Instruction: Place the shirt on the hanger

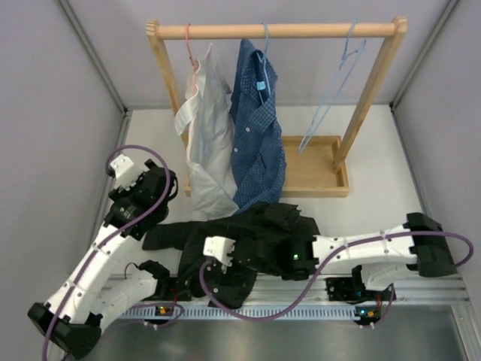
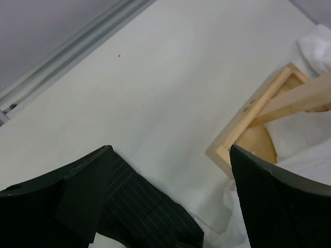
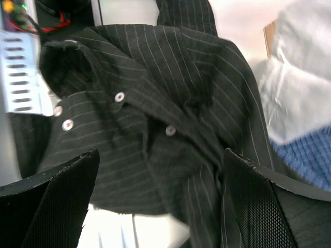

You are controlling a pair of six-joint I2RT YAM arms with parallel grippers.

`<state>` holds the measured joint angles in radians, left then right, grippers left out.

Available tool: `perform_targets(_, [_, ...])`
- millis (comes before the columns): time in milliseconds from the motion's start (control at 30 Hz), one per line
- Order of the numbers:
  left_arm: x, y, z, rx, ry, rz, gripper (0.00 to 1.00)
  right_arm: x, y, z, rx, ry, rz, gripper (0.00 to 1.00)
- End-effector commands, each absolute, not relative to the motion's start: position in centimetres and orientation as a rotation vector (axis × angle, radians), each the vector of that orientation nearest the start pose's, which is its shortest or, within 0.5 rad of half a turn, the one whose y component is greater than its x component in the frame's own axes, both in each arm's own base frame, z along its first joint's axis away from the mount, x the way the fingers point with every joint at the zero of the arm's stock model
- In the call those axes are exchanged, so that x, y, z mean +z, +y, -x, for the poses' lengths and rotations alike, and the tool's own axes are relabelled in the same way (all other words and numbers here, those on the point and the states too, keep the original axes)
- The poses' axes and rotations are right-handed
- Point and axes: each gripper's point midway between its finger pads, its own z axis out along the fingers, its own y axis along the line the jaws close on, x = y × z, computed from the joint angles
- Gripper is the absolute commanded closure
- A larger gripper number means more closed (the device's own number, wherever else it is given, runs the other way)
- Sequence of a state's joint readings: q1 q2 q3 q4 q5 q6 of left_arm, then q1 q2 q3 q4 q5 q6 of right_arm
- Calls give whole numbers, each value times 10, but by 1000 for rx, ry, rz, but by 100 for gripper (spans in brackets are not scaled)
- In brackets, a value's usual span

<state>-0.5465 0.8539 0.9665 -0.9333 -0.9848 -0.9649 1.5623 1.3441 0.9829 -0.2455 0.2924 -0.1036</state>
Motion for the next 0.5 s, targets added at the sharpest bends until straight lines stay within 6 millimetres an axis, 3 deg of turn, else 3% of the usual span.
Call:
perform_targets(0, [241, -5, -258, 4, 1825, 816, 4, 199, 430, -71, 485, 1387, 1483, 1])
perform_targets(33, [233, 3, -254, 32, 1830, 844, 4, 196, 436, -70, 513, 1370, 1508, 0])
perform_targets(167, [220, 18, -237, 94, 1817, 889, 3, 151, 453, -72, 426, 1322, 1683, 1])
perform_targets(367, [227, 18, -228, 72, 1830, 854, 4, 113, 467, -98, 430, 1371, 1697, 1])
perform_targets(433, [234, 14, -228, 32, 1832, 833, 4, 113, 473, -110, 421, 1376, 1648, 10])
perform_targets(467, [236, 10, -228, 3, 1839, 820, 4, 111, 472, -115, 407, 1389, 1623, 21])
